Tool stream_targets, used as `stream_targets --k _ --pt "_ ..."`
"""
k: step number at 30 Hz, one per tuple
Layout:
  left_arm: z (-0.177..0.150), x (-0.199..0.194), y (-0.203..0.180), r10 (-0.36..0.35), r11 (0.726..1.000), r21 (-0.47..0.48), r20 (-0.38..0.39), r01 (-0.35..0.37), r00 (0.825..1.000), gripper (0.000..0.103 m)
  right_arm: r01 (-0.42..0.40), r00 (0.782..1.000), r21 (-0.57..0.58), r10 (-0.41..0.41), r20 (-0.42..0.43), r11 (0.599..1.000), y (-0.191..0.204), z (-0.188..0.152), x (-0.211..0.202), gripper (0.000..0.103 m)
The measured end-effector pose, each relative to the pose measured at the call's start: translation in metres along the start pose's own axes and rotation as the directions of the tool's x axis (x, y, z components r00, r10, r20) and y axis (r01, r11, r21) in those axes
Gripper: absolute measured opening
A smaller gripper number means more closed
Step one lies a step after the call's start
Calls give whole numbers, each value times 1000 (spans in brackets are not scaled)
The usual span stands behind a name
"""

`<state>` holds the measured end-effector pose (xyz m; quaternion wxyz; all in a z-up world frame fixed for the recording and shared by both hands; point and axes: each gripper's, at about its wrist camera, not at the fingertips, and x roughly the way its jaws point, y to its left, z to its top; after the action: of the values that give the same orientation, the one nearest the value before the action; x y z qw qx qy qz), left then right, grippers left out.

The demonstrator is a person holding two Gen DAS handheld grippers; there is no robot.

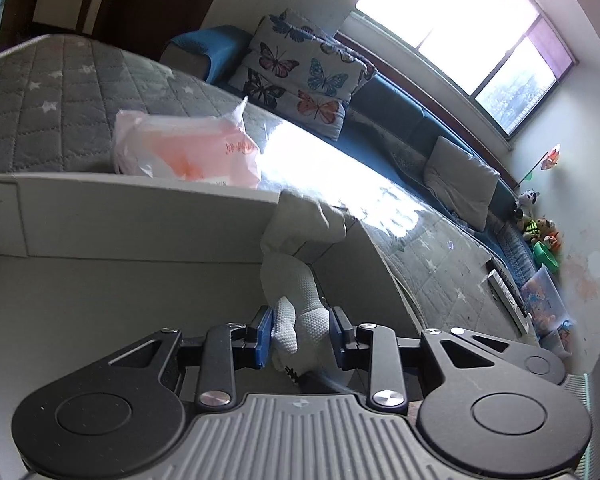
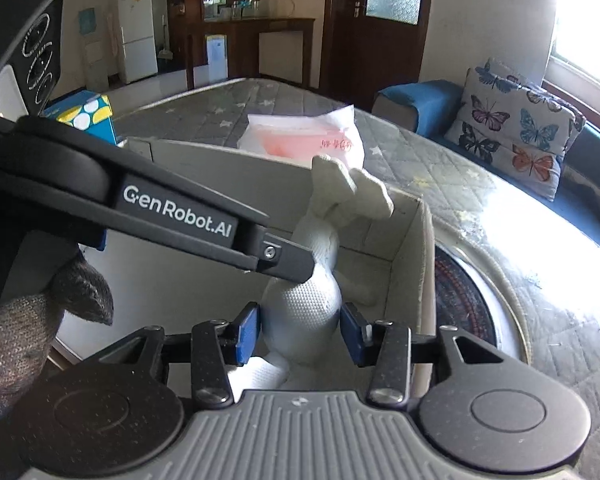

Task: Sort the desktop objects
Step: 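Lift the rabbit with both tools into the gray box and open them, then move both tools back to the black-haired doll figure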

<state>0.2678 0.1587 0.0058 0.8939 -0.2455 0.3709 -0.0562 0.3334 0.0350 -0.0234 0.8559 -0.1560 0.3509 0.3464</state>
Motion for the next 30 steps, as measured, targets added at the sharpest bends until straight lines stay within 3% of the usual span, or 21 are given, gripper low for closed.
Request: stream_targets --k 2,6,8,18,30 --pt "-1 -7 -2 6 1000 17 22 -7 1000 32 -2 1000 10 1 25 1000 0 -2 -11 50" --pt "-6 -24 -9 16 999 42 55 -19 998 32 4 997 20 -5 74 1000 2 -9 -38 52" --pt "-11 -35 -14 19 998 63 75 -24 997 32 8 996 24 -10 91 1000 3 -12 -50 61" --pt "-48 -84 -51 7 979 198 163 -40 987 34 15 985 40 -22 169 999 11 -48 -121 71" --pt "-107 -114 -80 -85 958 283 109 51 990 36 25 987 63 -35 156 998 25 -117 -176 77"
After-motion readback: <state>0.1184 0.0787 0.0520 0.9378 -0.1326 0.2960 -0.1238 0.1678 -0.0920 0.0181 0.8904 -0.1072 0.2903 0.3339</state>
